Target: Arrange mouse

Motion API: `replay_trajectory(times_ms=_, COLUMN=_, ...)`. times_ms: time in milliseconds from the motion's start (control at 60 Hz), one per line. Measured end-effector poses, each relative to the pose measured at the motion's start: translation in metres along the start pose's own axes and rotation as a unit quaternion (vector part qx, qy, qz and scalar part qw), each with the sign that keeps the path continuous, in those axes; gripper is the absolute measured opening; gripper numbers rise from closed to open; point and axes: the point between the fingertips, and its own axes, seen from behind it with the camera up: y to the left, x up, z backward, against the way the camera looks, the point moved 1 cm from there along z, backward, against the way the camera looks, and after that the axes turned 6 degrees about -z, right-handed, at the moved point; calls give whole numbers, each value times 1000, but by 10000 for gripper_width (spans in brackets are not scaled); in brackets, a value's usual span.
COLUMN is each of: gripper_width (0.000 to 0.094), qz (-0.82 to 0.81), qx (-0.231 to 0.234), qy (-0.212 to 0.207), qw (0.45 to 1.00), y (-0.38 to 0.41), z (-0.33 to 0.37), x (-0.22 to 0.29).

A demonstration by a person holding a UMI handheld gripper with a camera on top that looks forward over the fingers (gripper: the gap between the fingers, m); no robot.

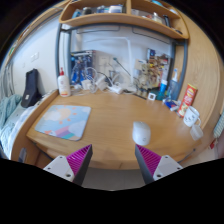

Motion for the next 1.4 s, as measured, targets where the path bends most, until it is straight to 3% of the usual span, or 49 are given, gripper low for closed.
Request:
replay_trajectory(times_ms=183, gripper_width=847, qz=-26, qx=-52, qy=8, qw=998, y=-77, z=-40, x=-8)
replay_trajectory(times_ms=467, gripper_width=824, qz=-62, qx=-28, qy=5, qw=998, y=-99, z=-112, x=17)
replay_trajectory(times_ms=667, gripper_width=636, qz=-62, qx=-17, qy=0, qw=998, y=-105, z=-140, x=30)
replay_trajectory(times_ms=700, gripper_width=532, qz=-55, qx=-22, qy=-3, qw=998, y=-107, z=-141, x=32)
replay_trajectory(times_ms=883, gripper_width=455, qz=-39, qx=-31, qy=-14, qw=999, y=-107, z=-142, x=30)
replay_trajectory(times_ms=1033, gripper_width=300, qz=-51, qx=-43, qy=20, qw=998, y=-108, z=-142, x=28)
replay_trajectory(times_ms=1167, gripper_width=278, qz=-76, qx=-58, qy=55, qw=994, y=-103, z=-139, x=34)
replay_trajectory(times_ms=1233, gripper_width=281, qz=-75, qx=-72, qy=41, qw=994, y=-102, z=-128, x=57)
replay_trajectory(times_ms=1400, gripper_width=279, qz=-83, qx=-65, qy=-51, qw=993, y=-54, z=-80, x=171)
